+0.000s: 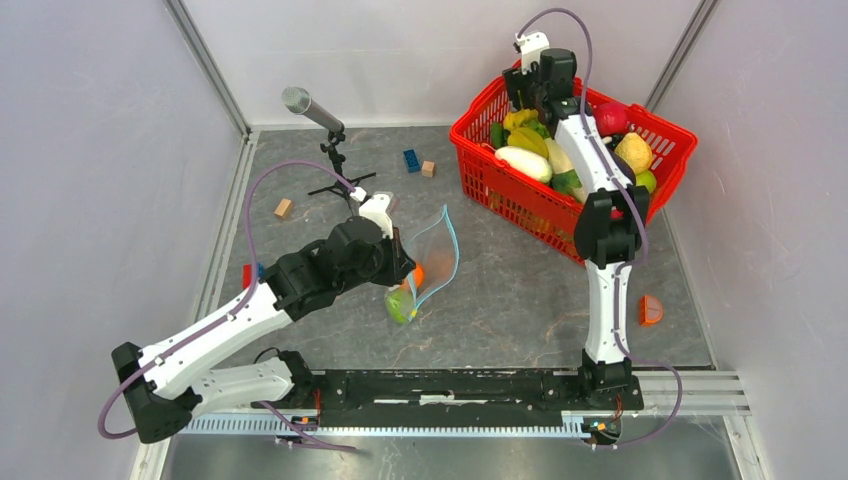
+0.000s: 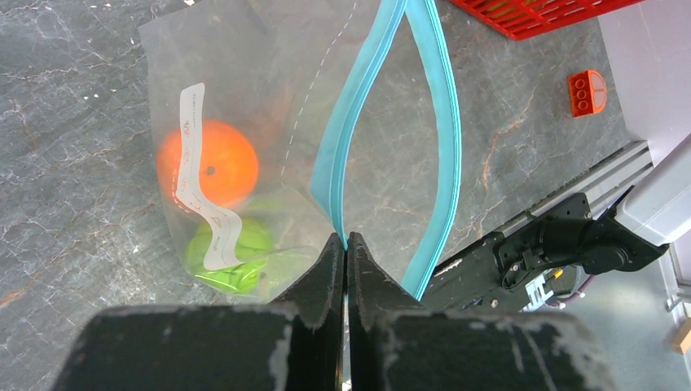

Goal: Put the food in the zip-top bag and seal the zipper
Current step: Pick up the fake fruit from the bin.

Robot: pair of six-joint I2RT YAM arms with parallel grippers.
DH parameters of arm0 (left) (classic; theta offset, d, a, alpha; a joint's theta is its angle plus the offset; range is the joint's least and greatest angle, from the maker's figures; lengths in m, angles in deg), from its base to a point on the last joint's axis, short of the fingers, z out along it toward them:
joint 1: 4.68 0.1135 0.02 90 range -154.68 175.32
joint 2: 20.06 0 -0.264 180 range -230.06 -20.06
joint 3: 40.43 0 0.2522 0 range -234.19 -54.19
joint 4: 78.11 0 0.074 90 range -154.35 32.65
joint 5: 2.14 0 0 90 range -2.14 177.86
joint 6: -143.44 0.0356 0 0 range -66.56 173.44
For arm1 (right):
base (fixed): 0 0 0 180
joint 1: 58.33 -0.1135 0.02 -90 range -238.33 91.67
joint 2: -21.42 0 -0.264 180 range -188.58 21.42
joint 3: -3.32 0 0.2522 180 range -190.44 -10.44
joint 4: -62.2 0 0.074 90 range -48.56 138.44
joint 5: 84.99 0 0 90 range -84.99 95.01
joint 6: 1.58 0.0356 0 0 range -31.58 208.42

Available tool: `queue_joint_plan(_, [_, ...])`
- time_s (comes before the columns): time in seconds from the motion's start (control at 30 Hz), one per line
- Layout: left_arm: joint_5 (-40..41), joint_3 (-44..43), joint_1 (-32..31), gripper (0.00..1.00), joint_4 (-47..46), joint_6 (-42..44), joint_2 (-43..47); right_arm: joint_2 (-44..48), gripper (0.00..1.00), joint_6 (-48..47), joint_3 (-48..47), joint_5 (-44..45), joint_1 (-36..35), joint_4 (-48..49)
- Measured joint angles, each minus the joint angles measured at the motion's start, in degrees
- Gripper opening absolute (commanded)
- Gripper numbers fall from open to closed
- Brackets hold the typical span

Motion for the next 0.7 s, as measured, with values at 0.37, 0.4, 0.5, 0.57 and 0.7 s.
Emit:
queue_joint_plan(0.37, [-1.1, 0.0, 0.0, 0.02, 0.0, 0.0, -0.7, -0.9, 0.42, 0.3, 0.3, -1.2, 0.1, 1.3])
queue_joint_plan(0.4, [-1.2, 0.0, 0.0, 0.02, 0.0, 0.0, -0.6, -0.6, 0.42, 0.7, 0.7, -1.6, 0.2, 1.6])
queue_joint_plan(0.5, [-1.3, 0.0, 0.0, 0.02, 0.0, 0.0, -0.6, 0.7, 0.39, 1.6, 1.4, -2.7, 0.3, 1.8])
queue_joint_plan(0.57, [-1.4, 0.0, 0.0, 0.02, 0.0, 0.0, -0.6, 2.5, 0.39, 2.3, 2.8, -3.6, 0.2, 1.9])
queue_joint_plan(0.7, [-1.5, 0.0, 0.0, 0.02, 0.0, 0.0, -0.5, 9.2, 0.39, 3.7, 8.0, -4.9, 0.0, 2.9])
